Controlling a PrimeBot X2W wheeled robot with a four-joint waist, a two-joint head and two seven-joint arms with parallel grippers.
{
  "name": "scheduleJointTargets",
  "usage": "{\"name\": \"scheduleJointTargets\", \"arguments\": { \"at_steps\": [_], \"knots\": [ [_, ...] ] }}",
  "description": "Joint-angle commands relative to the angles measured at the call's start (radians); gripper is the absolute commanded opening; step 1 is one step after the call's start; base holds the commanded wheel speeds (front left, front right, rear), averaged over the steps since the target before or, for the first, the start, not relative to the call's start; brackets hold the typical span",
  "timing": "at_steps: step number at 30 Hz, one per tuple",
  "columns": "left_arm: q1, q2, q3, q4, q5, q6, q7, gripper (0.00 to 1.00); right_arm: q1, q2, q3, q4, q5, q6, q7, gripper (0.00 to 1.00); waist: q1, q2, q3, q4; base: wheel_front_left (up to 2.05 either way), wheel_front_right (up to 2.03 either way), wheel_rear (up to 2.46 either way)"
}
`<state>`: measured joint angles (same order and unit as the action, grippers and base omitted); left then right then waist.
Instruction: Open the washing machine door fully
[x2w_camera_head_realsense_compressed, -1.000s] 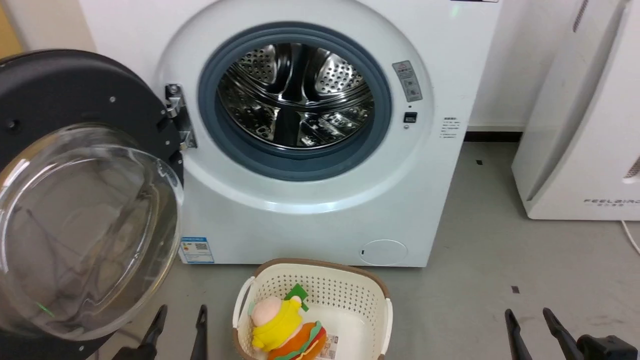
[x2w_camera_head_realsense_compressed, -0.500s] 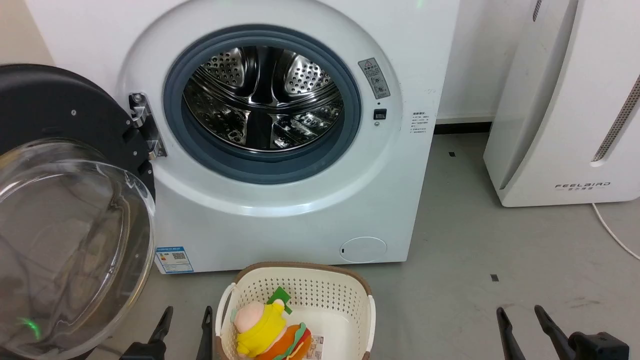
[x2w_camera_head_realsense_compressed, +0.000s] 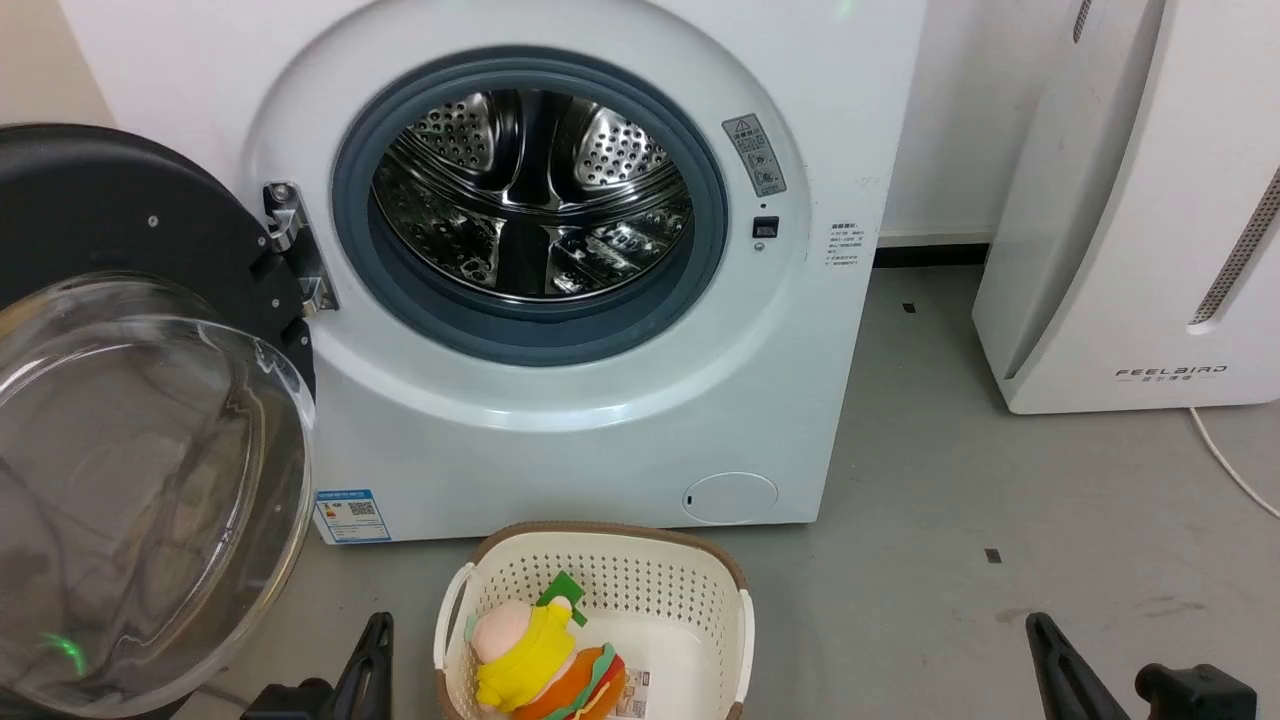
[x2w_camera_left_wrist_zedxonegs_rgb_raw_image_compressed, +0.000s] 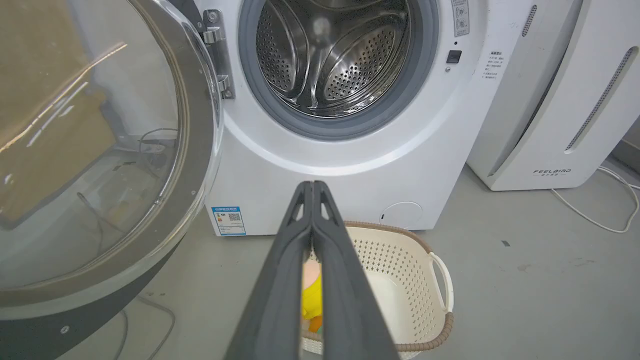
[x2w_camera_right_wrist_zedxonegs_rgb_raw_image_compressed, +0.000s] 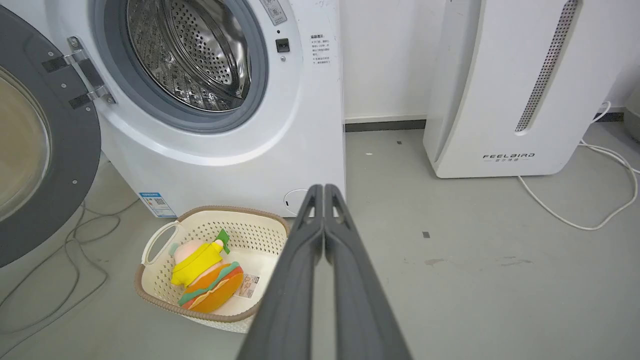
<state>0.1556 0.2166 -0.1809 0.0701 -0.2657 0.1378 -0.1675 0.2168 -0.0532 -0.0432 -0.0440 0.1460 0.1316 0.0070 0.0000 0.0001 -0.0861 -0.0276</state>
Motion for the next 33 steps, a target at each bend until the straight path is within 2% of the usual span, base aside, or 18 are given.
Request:
{"name": "scheduleJointTargets", "arguments": {
  "at_steps": [1,33],
  "knots": [
    [-0.007,-0.005,0.005,-0.003,0.01,-0.004,0.004,0.0,-0.01,0.0,0.002,0.001,-0.006,0.0,0.0,0.0,0.0,-0.0001,0.001,0.0,0.0,0.0,0.0],
    [-0.046,-0.047,0.051,-0.02,0.076,-0.039,0.047,0.0,-0.064,0.001,0.013,0.012,-0.043,0.0,-0.002,0.0,0.0,-0.0001,0.023,0.007,0.0,0.0,0.0]
  ]
}}
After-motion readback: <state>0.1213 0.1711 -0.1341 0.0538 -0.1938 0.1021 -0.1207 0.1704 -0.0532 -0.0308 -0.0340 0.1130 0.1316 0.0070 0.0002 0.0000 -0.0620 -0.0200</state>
